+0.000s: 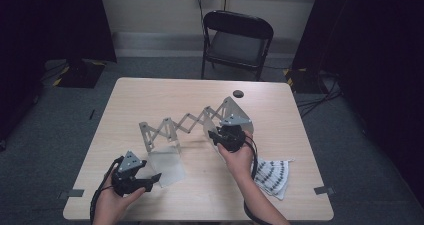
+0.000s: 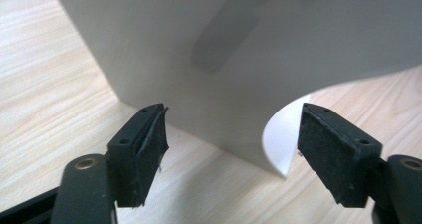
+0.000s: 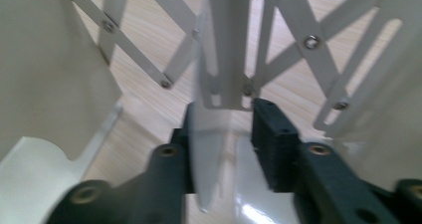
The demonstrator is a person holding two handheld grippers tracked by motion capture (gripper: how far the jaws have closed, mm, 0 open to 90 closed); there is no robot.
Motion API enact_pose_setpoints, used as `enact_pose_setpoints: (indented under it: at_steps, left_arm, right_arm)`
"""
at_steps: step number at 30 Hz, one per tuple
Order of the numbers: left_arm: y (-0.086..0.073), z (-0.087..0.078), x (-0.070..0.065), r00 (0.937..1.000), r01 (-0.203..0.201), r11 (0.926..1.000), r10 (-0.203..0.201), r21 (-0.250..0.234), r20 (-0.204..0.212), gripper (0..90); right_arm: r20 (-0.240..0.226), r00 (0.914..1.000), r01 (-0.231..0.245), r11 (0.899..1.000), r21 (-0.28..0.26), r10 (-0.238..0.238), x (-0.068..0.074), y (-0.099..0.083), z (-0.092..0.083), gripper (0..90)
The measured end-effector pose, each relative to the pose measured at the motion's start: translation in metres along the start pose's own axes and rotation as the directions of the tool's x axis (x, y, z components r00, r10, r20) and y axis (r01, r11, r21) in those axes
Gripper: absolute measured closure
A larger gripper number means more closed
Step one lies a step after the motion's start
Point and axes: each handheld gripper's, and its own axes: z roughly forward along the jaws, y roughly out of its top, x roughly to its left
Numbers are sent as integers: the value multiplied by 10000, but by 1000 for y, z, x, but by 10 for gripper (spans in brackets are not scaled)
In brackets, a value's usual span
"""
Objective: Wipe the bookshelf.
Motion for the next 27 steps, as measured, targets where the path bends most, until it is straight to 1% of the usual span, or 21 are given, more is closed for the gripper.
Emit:
enact_pose_setpoints:
  at_steps: [1, 2, 4, 5, 6, 7, 8, 9, 10, 11, 13, 14, 15, 17, 21, 23, 24, 25, 26, 27]
  left_arm:
    - [-1, 0, 1, 10000, 50, 10000, -50, 12, -21, 265]
    - [-2, 0, 3, 10000, 73, 9999, -73, 85, 15, 259]
    - [-5, 1, 4, 10000, 58, 9998, -59, 180, 41, 247]
    - [-7, 1, 4, 10000, -49, 9997, 47, 252, 84, 239]
    - [-9, 1, 4, 9998, -37, 9995, 32, 305, 175, 237]
    - [-11, 1, 5, 9996, -136, 9994, 128, 333, 235, 233]
    - [-14, 2, 4, 9994, -105, 9989, 89, 465, 343, 228]
    - [-16, 3, 5, 9993, -131, 9981, 109, 604, 364, 227]
    - [-18, 3, 6, 9992, -131, 9981, 107, 595, 391, 224]
    - [-21, 3, 8, 9990, -72, 9976, 42, 690, 443, 224]
    - [-24, 3, 10, 9988, -147, 9973, 114, 714, 469, 221]
    - [-24, 3, 10, 9988, -147, 9973, 114, 714, 469, 220]
    - [-29, 2, 13, 9986, -241, 9953, 196, 934, 490, 218]
    - [-32, 3, 13, 9985, -130, 9951, 78, 981, 539, 217]
    - [-37, 6, 16, 9993, -193, 9944, 159, 1042, 336, 218]
    - [-39, 7, 18, 9996, -166, 9942, 139, 1066, 260, 218]
    - [-40, 8, 19, 9997, -159, 9953, 139, 959, 215, 213]
    - [-40, 8, 20, 9997, -196, 9947, 179, 1013, 170, 210]
    - [-40, 8, 20, 9997, -253, 9940, 252, 1063, 26, 210]
    - [-40, 8, 20, 9994, -337, 9939, 342, 1053, -33, 207]
  right_arm:
    - [-35, 10000, -32, 10000, 8, 32, -2, -1, -1, 577]
    - [-169, 9998, -59, 10000, 30, 60, -5, -2, -1, 531]
    - [-232, 9997, -53, 9993, 371, 62, -9, -6, -3, 473]
    - [-336, 9994, -105, 9980, 622, 126, -11, -8, -4, 445]
    - [-413, 9991, -110, 9978, 647, 137, -13, -10, -6, 438]
    - [-525, 9986, 20, 9985, 555, 9, -15, -13, -8, 435]
    - [-550, 9984, 126, 9986, 518, -98, -17, -15, -11, 443]
    - [-693, 9974, 218, 9986, 488, -184, -19, -17, -14, 443]
    - [-802, 9965, 273, 9985, 474, -235, -21, -20, -17, 440]
    - [-847, 9958, 387, 9982, 451, -347, -23, -21, -19, 438]
    - [-990, 9943, 442, 9977, 510, -390, -25, -24, -25, 434]
    - [-990, 9943, 442, 9977, 510, -390, -25, -24, -25, 434]
    - [-1003, 9929, 700, 9957, 604, -637, -27, -28, -31, 436]
    - [-1139, 9904, 863, 9940, 673, -782, -28, -29, -34, 434]
    - [-1532, 9828, 1149, 9907, 724, -1028, -32, -33, -41, 428]
    - [-1584, 9808, 1276, 9888, 773, -1141, -34, -35, -44, 425]
    - [-1612, 9801, 1292, 9887, 757, -1157, -34, -36, -45, 423]
    - [-1691, 9789, 1293, 9884, 791, -1145, -35, -37, -47, 419]
    - [-1690, 9781, 1361, 9875, 798, -1211, -36, -37, -48, 418]
    - [-1705, 9774, 1414, 9860, 880, -1250, -37, -39, -50, 415]
